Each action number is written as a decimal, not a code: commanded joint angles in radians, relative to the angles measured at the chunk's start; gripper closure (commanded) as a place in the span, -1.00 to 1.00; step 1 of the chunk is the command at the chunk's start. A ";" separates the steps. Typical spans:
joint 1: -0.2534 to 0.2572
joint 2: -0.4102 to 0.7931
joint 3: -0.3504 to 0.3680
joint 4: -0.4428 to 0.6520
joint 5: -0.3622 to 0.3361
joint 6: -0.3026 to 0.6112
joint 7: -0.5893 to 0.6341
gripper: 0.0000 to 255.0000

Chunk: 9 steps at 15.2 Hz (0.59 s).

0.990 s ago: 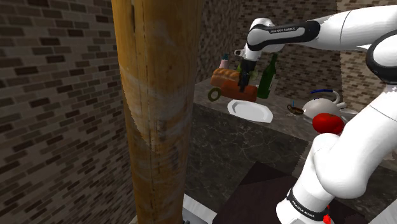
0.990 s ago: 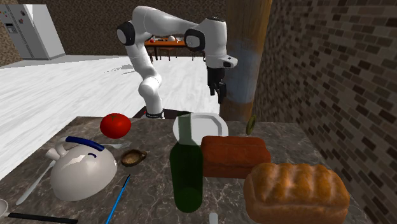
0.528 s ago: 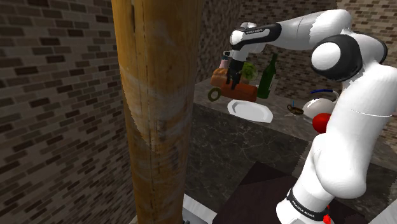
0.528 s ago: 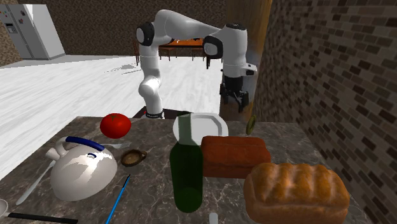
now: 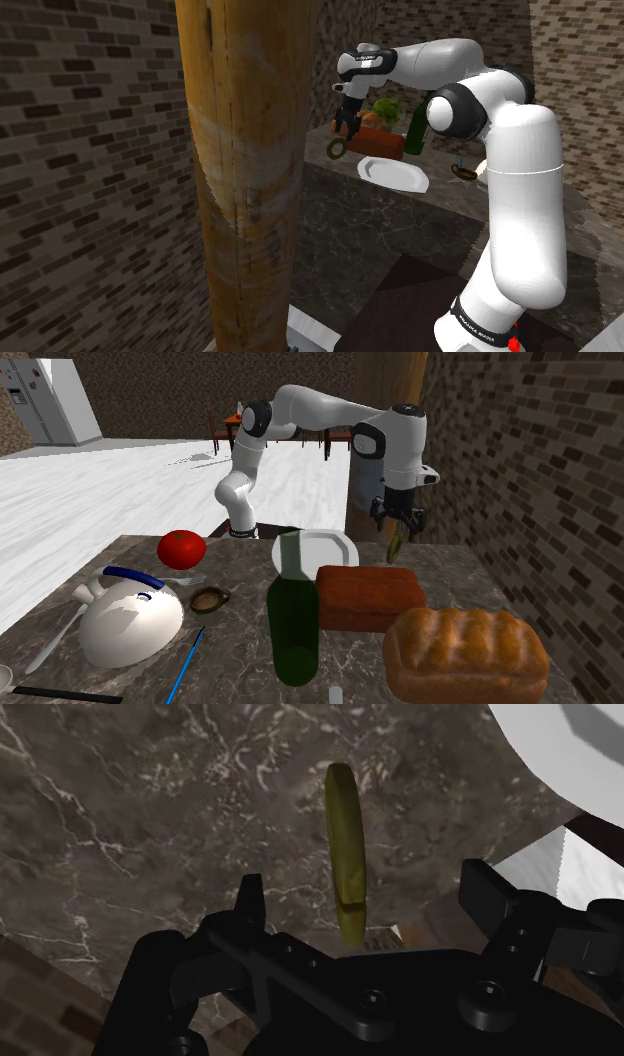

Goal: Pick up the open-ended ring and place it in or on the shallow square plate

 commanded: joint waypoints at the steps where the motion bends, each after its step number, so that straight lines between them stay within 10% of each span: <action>1: -0.003 0.012 0.006 -0.005 0.008 0.015 -0.013 -1.00; 9: 0.006 0.019 0.011 -0.057 0.015 0.072 -0.020 -1.00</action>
